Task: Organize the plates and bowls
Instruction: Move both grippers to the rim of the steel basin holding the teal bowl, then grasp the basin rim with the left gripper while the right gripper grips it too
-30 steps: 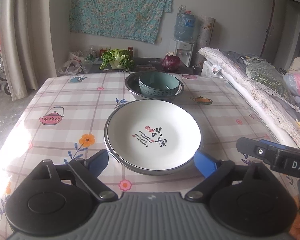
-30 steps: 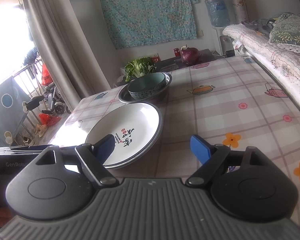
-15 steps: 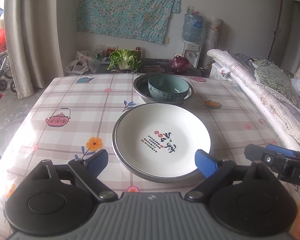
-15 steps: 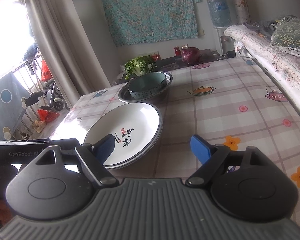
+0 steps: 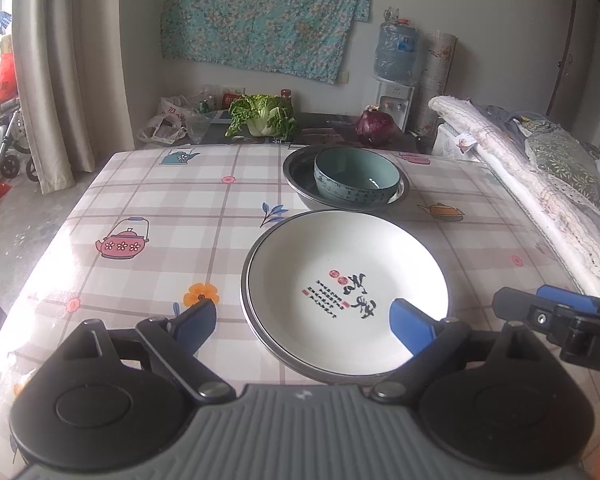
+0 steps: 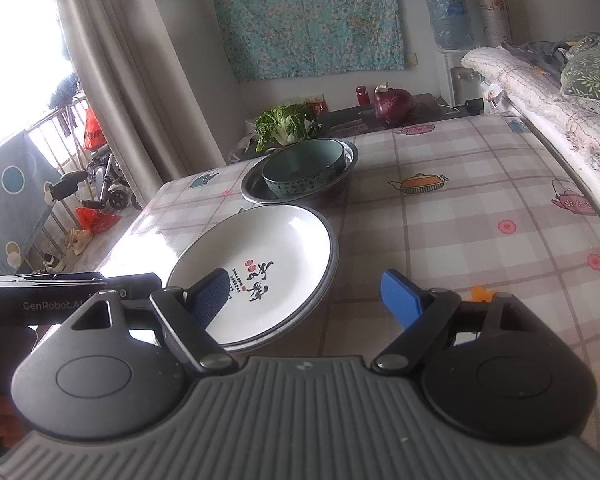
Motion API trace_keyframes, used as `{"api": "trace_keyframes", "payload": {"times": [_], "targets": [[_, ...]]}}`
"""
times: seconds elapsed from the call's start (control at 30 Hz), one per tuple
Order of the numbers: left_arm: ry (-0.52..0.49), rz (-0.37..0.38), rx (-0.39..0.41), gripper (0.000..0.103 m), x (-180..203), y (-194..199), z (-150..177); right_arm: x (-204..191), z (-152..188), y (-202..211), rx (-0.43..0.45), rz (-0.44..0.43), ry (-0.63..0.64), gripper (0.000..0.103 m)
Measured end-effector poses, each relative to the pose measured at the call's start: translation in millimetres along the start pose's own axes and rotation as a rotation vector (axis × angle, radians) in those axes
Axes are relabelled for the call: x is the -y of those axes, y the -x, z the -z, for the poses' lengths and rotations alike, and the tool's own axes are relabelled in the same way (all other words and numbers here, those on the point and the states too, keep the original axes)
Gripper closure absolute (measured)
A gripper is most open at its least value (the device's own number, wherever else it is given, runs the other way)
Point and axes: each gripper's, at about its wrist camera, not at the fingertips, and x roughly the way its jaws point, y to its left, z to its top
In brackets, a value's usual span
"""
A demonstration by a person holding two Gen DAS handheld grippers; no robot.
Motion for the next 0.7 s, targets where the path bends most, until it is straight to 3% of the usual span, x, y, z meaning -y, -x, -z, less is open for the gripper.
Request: {"api": "trace_keyframes", "payload": {"times": [0.23,0.5,0.7], "targets": [[-0.009,0.016,0.025,0.008,-8.6,-14.1,-21.5,2.2,-22.3,-19.6,-0.001,-0.014,0.011,0.02],[0.022,0.085,0.077,0.01,-32.6,-56.4,-84.6,24.6,-82.8,-64.9,0.014,-0.02,0.003,0.02],[0.055,0.108,0.041,0.028,-44.3,-111.6,-120.8,50.7,-118.1,-119.7,-0.027,-0.016,-0.047,0.027]]}}
